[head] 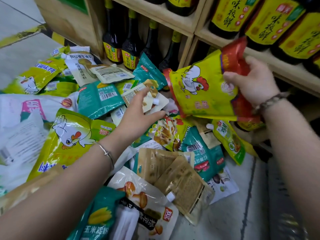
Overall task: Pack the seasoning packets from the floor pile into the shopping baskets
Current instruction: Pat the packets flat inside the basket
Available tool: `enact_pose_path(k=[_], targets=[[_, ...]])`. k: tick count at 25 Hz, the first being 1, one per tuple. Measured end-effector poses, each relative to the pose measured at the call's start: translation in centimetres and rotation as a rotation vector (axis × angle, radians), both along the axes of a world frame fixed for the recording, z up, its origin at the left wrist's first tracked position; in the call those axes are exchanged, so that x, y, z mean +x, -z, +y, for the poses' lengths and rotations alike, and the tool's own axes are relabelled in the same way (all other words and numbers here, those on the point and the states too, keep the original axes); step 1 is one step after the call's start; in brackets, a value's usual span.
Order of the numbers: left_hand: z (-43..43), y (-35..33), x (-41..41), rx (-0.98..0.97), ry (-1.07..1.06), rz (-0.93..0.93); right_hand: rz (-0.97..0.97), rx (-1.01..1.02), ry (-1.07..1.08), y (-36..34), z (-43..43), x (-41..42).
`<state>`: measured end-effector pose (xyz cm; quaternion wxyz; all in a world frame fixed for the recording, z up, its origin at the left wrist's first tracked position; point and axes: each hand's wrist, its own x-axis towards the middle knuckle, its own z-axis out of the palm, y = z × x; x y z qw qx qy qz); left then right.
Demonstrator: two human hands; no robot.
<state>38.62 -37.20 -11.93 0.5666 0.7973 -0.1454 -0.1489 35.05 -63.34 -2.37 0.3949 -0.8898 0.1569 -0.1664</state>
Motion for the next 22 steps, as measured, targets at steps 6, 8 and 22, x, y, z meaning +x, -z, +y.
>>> enact_pose_path(k=[6,8,22], targets=[[-2.6,-3.0,-0.4,0.011,0.164,-0.268,-0.064,-0.568,-0.424,-8.0,3.9,-2.1],[-2.8,-3.2,-0.5,-0.041,0.229,-0.237,-0.116,-0.457,-0.49,-8.6,5.1,-3.0],[-0.5,1.2,-2.3,-0.036,-0.018,0.146,0.349,-0.023,-0.067,6.2,-4.7,-1.9]])
